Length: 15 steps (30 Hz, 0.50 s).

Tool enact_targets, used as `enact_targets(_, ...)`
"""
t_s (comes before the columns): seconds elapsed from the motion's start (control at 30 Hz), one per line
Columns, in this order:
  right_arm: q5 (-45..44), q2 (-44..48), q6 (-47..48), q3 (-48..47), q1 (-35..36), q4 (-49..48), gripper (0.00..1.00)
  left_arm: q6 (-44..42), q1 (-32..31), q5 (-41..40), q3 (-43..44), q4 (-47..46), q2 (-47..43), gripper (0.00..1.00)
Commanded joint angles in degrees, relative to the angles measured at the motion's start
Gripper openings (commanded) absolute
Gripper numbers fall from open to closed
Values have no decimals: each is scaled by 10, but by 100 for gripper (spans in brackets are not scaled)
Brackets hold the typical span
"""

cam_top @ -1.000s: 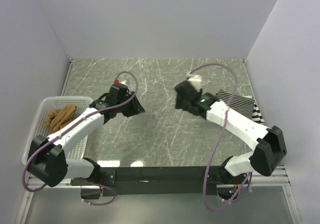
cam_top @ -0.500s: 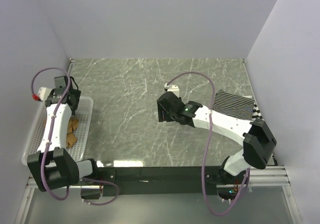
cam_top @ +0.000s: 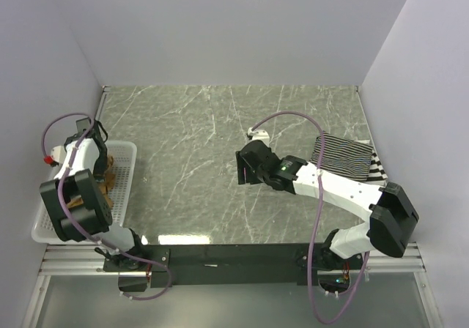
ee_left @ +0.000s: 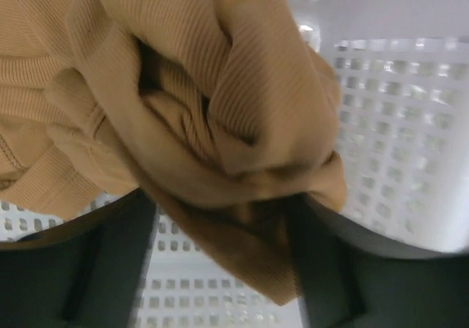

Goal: Fold and stack the tank tops
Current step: Grab the tank top from the pile

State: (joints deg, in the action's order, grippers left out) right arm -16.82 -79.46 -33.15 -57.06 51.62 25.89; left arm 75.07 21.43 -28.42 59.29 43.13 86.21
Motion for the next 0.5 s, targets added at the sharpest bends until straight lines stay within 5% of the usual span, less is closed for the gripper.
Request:
enact_targets(0.0, -2, 16, 3, 7, 2, -20, 70, 13, 12, -19, 9, -4, 16, 69)
enact_targets(0.07, -3, 16, 1, 9, 2, -19, 70, 3, 21, -1, 14, -5, 16, 52)
enact_targets(0.1, -5, 19, 1, 12, 2, -18, 69, -10, 21, -1, 18, -6, 3, 30)
enact_targets(0.2, -5, 25, 1, 10, 1, -15, 69, -40, 21, 3, 35, -2, -48, 1)
enact_targets(0.47, -22, 47, 10, -12, 2, 6, 68, -130, 11, 33, 131, 4, -228, 1)
